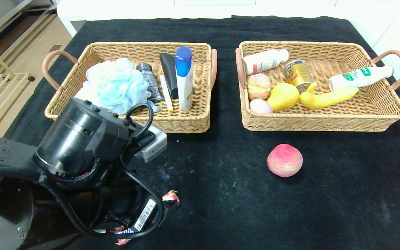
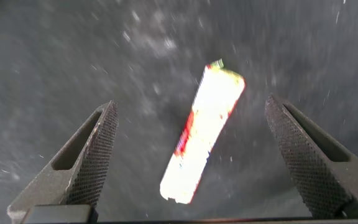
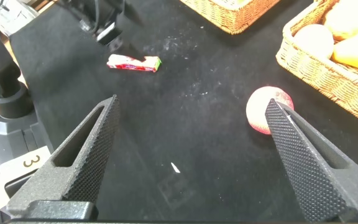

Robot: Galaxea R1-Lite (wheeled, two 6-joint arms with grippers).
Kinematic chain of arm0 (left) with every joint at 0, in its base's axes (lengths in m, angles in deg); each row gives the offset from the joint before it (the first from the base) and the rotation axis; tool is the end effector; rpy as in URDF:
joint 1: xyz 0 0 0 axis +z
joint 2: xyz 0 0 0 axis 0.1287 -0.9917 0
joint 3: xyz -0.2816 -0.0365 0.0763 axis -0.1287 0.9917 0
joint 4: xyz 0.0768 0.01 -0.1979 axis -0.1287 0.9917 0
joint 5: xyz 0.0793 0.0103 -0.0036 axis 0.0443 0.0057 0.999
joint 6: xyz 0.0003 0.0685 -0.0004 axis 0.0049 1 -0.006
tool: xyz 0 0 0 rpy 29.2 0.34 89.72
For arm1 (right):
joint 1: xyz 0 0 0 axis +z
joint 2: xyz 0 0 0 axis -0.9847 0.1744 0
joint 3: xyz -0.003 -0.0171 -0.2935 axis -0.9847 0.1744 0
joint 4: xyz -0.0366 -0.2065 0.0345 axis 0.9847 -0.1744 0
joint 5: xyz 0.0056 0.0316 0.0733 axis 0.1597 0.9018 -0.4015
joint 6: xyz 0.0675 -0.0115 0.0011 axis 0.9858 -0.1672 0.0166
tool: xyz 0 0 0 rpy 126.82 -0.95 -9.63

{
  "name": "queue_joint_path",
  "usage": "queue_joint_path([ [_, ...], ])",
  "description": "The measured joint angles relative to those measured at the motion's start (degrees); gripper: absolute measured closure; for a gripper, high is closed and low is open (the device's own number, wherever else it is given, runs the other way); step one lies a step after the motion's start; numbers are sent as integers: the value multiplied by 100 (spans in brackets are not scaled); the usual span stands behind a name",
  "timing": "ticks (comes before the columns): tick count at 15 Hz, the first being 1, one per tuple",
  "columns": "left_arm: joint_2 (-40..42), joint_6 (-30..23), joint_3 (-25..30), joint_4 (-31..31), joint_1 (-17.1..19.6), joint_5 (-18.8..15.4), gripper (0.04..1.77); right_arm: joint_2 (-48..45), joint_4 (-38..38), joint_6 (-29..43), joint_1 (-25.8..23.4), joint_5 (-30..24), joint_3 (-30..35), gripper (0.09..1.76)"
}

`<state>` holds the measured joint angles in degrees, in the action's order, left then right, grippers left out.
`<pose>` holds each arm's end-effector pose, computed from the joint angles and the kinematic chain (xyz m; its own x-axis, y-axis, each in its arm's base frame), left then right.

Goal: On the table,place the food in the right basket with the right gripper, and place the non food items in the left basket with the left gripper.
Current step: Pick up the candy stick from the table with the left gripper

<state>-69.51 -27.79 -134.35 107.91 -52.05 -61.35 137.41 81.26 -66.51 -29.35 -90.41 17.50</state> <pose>0.2199 -0.1827 0.1757 0.7160 -0.2044 -0.6675 0.4682 0.8498 0.2420 0.1041 0.1293 0.2667 0.6097 0.7823 -0.1273 -0.7926 0.6013 -0.1007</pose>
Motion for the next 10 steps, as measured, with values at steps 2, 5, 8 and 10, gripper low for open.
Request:
queue_joint_path([
  [2,12,0,215,-4,-44,33,10,20,5,0,0,5,13,14],
  [5,17,-13,418,-55,-55,35,10,39,2,1,0,7,33,14],
  [8,0,-44,564,-111,-21,30,10,44,0,0,17,9,37,14],
  [10,-29,-66,584,-116,37,20,10,44,0,1,59,9,37,14],
])
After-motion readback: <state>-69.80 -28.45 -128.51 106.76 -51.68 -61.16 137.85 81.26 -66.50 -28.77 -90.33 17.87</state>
